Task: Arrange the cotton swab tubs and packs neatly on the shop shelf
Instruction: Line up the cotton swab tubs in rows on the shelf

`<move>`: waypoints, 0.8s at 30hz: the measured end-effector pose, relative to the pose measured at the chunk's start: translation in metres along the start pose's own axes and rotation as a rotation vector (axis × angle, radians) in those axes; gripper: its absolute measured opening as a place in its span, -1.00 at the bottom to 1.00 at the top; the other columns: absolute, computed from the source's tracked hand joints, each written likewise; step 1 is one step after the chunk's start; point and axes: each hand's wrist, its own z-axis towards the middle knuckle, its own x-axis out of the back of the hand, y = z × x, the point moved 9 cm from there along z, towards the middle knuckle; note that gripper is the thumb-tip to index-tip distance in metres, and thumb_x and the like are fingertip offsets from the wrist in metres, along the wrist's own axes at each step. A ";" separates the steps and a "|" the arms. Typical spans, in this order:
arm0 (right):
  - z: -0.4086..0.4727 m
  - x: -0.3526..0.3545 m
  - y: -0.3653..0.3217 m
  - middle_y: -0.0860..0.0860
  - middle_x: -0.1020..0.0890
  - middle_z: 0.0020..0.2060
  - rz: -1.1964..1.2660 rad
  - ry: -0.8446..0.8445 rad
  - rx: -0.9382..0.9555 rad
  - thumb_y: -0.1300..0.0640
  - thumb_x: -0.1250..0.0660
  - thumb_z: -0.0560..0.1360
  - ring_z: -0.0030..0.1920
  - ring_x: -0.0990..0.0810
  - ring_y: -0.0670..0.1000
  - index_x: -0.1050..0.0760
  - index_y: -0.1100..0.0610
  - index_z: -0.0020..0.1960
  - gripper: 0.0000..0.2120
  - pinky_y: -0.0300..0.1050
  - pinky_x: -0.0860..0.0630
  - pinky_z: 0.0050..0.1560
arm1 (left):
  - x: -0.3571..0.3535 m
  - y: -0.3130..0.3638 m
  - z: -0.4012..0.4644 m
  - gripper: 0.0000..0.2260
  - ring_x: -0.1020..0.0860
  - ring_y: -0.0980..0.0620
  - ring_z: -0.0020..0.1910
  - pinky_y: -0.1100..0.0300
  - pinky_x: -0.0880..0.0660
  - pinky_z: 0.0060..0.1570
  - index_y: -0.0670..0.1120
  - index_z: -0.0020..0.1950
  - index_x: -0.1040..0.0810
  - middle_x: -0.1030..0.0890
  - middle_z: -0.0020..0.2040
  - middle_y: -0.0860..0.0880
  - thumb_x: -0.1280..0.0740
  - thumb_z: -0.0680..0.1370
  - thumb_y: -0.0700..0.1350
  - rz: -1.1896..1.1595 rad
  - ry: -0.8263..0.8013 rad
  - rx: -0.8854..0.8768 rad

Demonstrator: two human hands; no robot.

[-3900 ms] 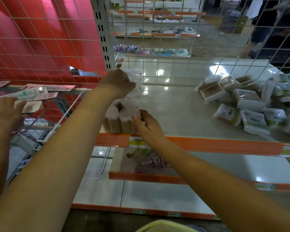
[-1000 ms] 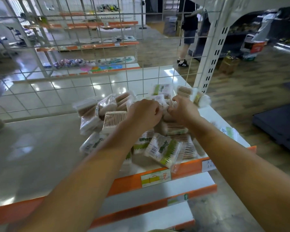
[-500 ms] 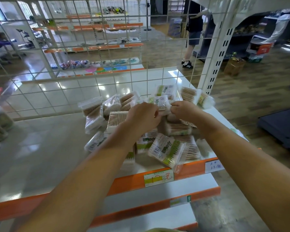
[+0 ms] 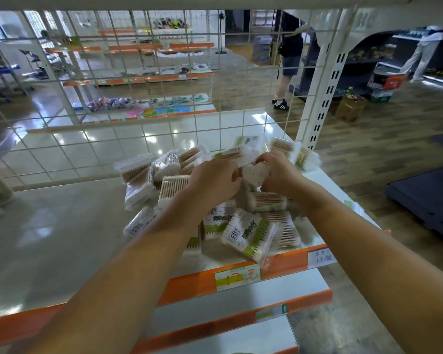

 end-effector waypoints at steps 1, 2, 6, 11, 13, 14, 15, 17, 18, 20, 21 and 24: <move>-0.003 0.003 -0.005 0.13 -0.44 0.12 0.005 0.027 0.048 0.31 -0.44 0.32 0.00 -0.43 0.02 -0.45 0.23 0.15 -0.58 -0.36 -0.31 -0.31 | 0.000 0.000 0.000 -0.80 -0.47 0.06 -0.18 0.22 -0.36 -0.18 -0.09 0.03 -0.54 -0.52 -0.15 0.00 -0.23 0.57 0.01 -0.006 0.002 0.002; -0.005 0.007 -0.008 0.09 -0.48 0.05 0.017 0.054 0.083 0.30 -0.46 0.31 -0.05 -0.43 -0.02 -0.48 0.25 0.12 -0.61 -0.37 -0.31 -0.32 | 0.001 0.000 -0.001 -0.80 -0.46 0.06 -0.19 0.22 -0.36 -0.19 -0.09 0.02 -0.55 -0.51 -0.16 0.01 -0.24 0.57 0.01 -0.013 0.003 0.004; -0.013 0.012 -0.013 0.01 -0.51 -0.05 0.147 0.091 0.123 0.27 -0.53 0.28 -0.09 -0.46 -0.05 -0.48 0.22 0.12 -0.56 -0.27 -0.43 -0.17 | 0.001 -0.003 -0.002 -0.81 -0.46 0.07 -0.23 0.24 -0.37 -0.26 -0.09 0.03 -0.56 -0.47 -0.20 0.04 -0.25 0.57 -0.02 -0.051 0.000 0.014; -0.019 0.019 -0.015 -0.13 -0.56 -0.16 0.288 0.090 0.163 0.11 -0.54 0.29 -0.20 -0.55 -0.09 -0.49 0.08 0.05 -0.61 -0.17 -0.51 -0.18 | 0.005 -0.010 -0.003 -0.80 -0.54 0.01 -0.15 0.14 -0.50 -0.14 -0.10 0.08 -0.57 -0.61 -0.08 -0.03 -0.25 0.56 -0.05 -0.108 -0.009 0.041; -0.021 0.025 -0.021 -0.16 -0.55 -0.19 0.362 0.096 0.176 0.09 -0.54 0.28 -0.27 -0.58 -0.09 -0.49 0.05 0.00 -0.64 -0.22 -0.53 -0.28 | 0.007 -0.015 -0.003 -0.79 -0.57 -0.03 -0.06 0.06 -0.53 -0.03 -0.11 0.12 -0.54 -0.61 0.00 -0.05 -0.27 0.55 -0.06 -0.187 0.002 0.072; -0.021 0.026 -0.024 -0.15 -0.56 -0.19 0.403 0.087 0.185 0.11 -0.54 0.28 -0.31 -0.60 -0.07 -0.49 0.06 -0.01 -0.65 -0.22 -0.54 -0.35 | 0.008 -0.017 -0.003 -0.77 -0.57 -0.03 -0.03 0.04 -0.54 0.00 -0.11 0.16 -0.52 -0.60 0.02 -0.05 -0.29 0.54 -0.06 -0.241 0.018 0.090; -0.022 0.027 -0.028 -0.13 -0.56 -0.20 0.443 0.075 0.193 0.13 -0.53 0.28 -0.36 -0.61 -0.09 -0.49 0.09 0.00 -0.65 -0.24 -0.53 -0.41 | 0.009 -0.019 -0.004 -0.73 -0.56 -0.02 -0.03 0.03 -0.54 0.02 -0.12 0.19 -0.49 -0.59 0.03 -0.04 -0.31 0.53 -0.07 -0.307 0.036 0.108; -0.024 0.029 -0.033 -0.09 -0.57 -0.20 0.501 0.055 0.198 0.18 -0.51 0.31 -0.42 -0.59 -0.18 -0.48 0.12 0.02 -0.66 -0.35 -0.46 -0.48 | 0.010 -0.021 -0.005 -0.66 -0.54 0.01 -0.03 0.04 -0.54 0.02 -0.10 0.24 -0.43 -0.53 0.02 0.00 -0.36 0.49 -0.09 -0.461 0.079 0.131; -0.025 0.030 -0.036 -0.09 -0.57 -0.20 0.519 0.049 0.202 0.19 -0.50 0.32 -0.44 -0.58 -0.20 -0.47 0.12 0.03 -0.66 -0.36 -0.46 -0.48 | 0.011 -0.022 -0.006 -0.61 -0.53 0.02 -0.02 0.06 -0.54 0.01 -0.09 0.26 -0.40 -0.50 0.02 0.02 -0.39 0.47 -0.10 -0.529 0.099 0.135; -0.026 0.030 -0.039 -0.09 -0.59 -0.20 0.538 0.043 0.209 0.17 -0.49 0.33 -0.46 -0.58 -0.18 -0.47 0.11 0.04 -0.67 -0.32 -0.49 -0.46 | 0.010 -0.023 -0.009 -0.49 -0.50 0.03 0.01 0.12 -0.52 -0.02 -0.08 0.34 -0.32 -0.46 0.09 0.02 -0.42 0.45 -0.12 -0.617 0.119 0.130; -0.027 0.030 -0.041 -0.09 -0.59 -0.20 0.539 0.044 0.210 0.14 -0.49 0.34 -0.45 -0.58 -0.16 -0.48 0.10 0.06 -0.66 -0.30 -0.51 -0.44 | 0.010 -0.023 -0.011 -0.44 -0.50 0.04 0.02 0.15 -0.50 -0.03 -0.09 0.37 -0.28 -0.45 0.11 0.00 -0.43 0.44 -0.13 -0.643 0.130 0.123; -0.031 0.029 -0.052 -0.09 -0.60 -0.17 0.539 0.047 0.226 0.07 -0.48 0.34 -0.43 -0.59 -0.14 -0.49 0.07 0.09 -0.64 -0.27 -0.55 -0.39 | 0.012 -0.023 -0.019 -0.35 -0.48 0.07 0.01 0.33 -0.45 -0.13 -0.09 0.41 -0.23 -0.42 0.13 0.00 -0.46 0.41 -0.12 -0.706 0.194 0.114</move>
